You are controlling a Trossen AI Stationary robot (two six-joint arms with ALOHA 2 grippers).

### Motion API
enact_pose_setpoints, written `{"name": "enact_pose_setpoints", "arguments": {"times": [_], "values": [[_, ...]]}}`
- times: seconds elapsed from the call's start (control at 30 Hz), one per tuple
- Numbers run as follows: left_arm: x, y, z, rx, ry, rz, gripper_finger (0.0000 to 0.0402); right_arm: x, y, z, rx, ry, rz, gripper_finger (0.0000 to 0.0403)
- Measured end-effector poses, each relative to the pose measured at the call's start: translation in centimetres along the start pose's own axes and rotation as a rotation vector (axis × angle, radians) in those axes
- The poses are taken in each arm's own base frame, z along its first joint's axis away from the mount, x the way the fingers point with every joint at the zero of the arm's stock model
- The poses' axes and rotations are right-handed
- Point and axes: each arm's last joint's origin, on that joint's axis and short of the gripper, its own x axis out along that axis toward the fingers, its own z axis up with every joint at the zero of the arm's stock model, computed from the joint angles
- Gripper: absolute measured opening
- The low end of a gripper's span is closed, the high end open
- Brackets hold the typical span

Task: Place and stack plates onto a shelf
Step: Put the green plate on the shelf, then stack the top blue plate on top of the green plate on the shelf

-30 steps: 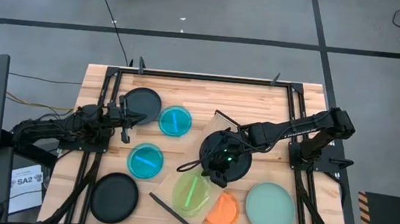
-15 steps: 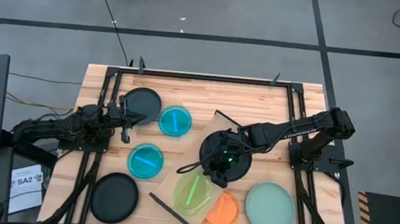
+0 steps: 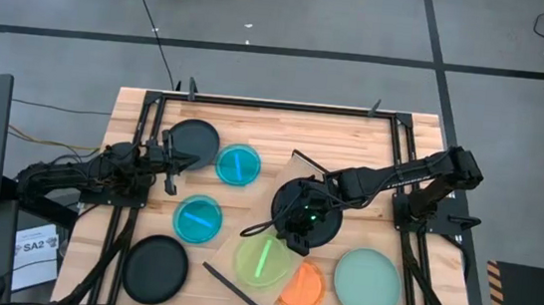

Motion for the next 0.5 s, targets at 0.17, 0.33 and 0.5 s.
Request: {"name": "enact_pose_setpoints", "arguments": {"times": [0.17, 0.33, 0.5], "values": [[0.0, 0.0, 0.01, 0.0, 0.0, 0.0, 0.0011, 0.0, -0.01, 0.01, 0.0, -0.003, -0.003, 0.0055], [0.0, 0.0, 0.02, 0.0, -0.001, 0.0, 0.0011, 0.0, -0.01, 0.02, 0.0, -0.004, -0.006, 0.0063], [0.0, 0.0, 0.01, 0.0, 0.0, 0.0, 0.0011, -0.01, -0.1, 0.07, 0.0, -0.02, -0.031, 0.0072]]}}
